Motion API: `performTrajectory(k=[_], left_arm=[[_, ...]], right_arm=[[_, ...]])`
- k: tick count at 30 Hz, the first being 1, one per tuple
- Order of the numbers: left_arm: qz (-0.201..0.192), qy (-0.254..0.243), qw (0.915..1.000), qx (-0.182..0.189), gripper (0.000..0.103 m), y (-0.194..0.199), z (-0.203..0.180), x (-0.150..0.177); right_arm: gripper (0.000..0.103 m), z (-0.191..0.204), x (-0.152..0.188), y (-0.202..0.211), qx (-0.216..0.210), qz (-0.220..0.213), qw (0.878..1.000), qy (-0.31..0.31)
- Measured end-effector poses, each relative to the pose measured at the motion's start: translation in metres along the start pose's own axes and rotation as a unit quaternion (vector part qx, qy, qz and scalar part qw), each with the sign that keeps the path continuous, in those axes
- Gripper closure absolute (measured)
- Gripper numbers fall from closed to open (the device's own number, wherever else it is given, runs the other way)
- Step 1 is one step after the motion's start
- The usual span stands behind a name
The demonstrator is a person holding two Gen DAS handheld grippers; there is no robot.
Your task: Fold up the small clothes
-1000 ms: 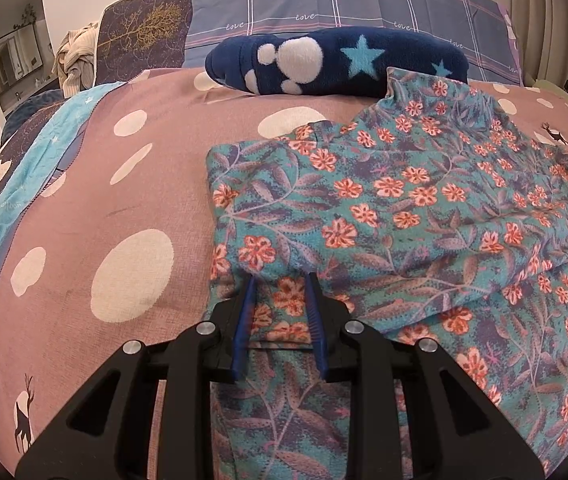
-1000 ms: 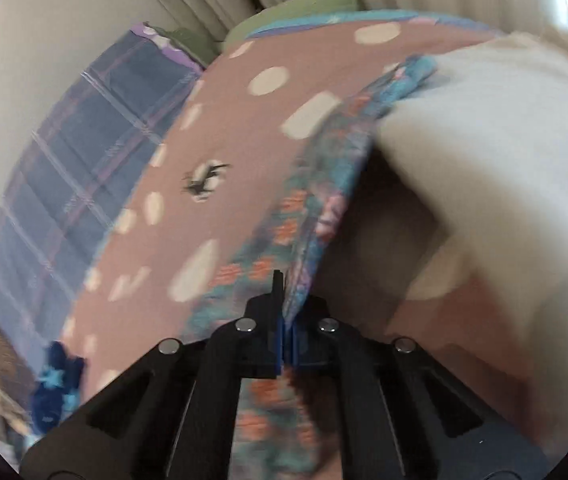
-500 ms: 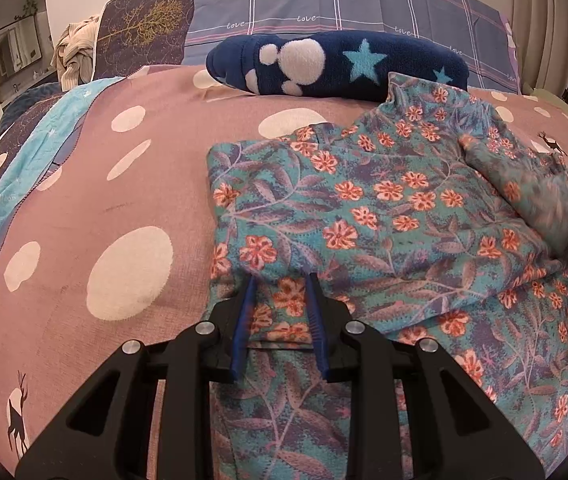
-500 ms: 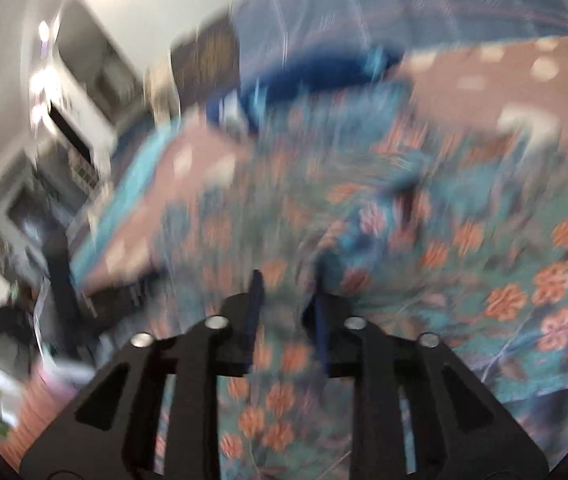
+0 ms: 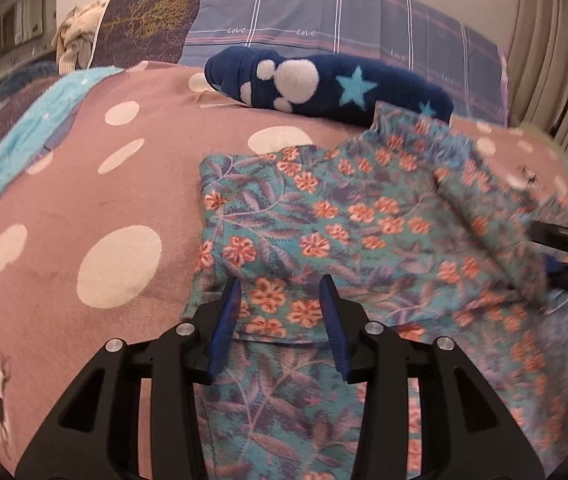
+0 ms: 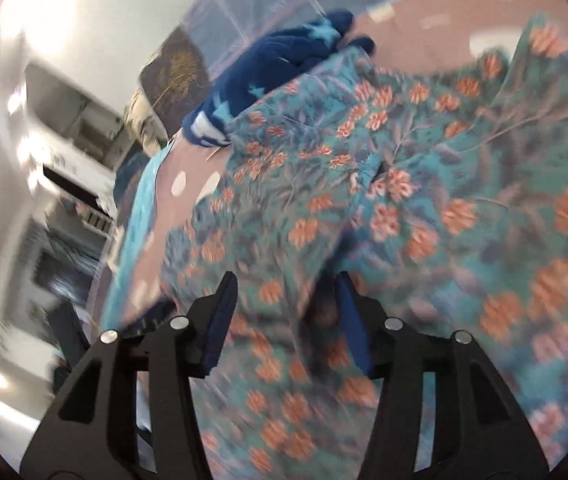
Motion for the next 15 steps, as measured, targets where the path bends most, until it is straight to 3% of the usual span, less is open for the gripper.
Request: performTrajectory(k=[1,2,4,7,11,15], left_arm=[[-0.001,0.007,1.0,0.002,0.061,0.002,0.001,0.0],[-0.001,0.011,0.9999,0.004,0.061,0.004,0.003,-0.001],[-0.001,0.022,0.9997,0.013,0.06,0.008,0.007,0.0],[0.001,0.058,0.9976,0.039,0.059,0.012,0.015,0.0],[-0.001,0.097,0.9922,0.079,0.056,0.015,0.014,-0.005],[-0.003,0.113,0.9846,0.134,0.052,0.018,-0.004,-0.01]], right_arm=[[0.073,0.006,-0.003,-0.006,-0.011,-0.005,1.0,-0.012],[0.073,0.018,-0.003,-0.009,-0.023,-0.01,1.0,0.001],[0.073,0.058,0.012,-0.008,-0.063,-0.007,0.994,0.089],[0.061,0.101,0.058,-0.012,-0.1,0.052,0.97,0.214],[0.058,0.094,0.081,-0.014,-0.034,0.062,0.952,0.298],[0.058,0.068,0.086,-0.011,-0.013,0.078,0.958,0.275]])
Point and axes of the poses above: each gripper's, at about its wrist camera, not at the fingertips, and y roughly against the way its jaws point, z to its left, x to its underside, the point moved 7 cm from there along -y, roughly the way its jaws point, and after that the axes turned 9 degrees about -z, right-handed, at the moved point
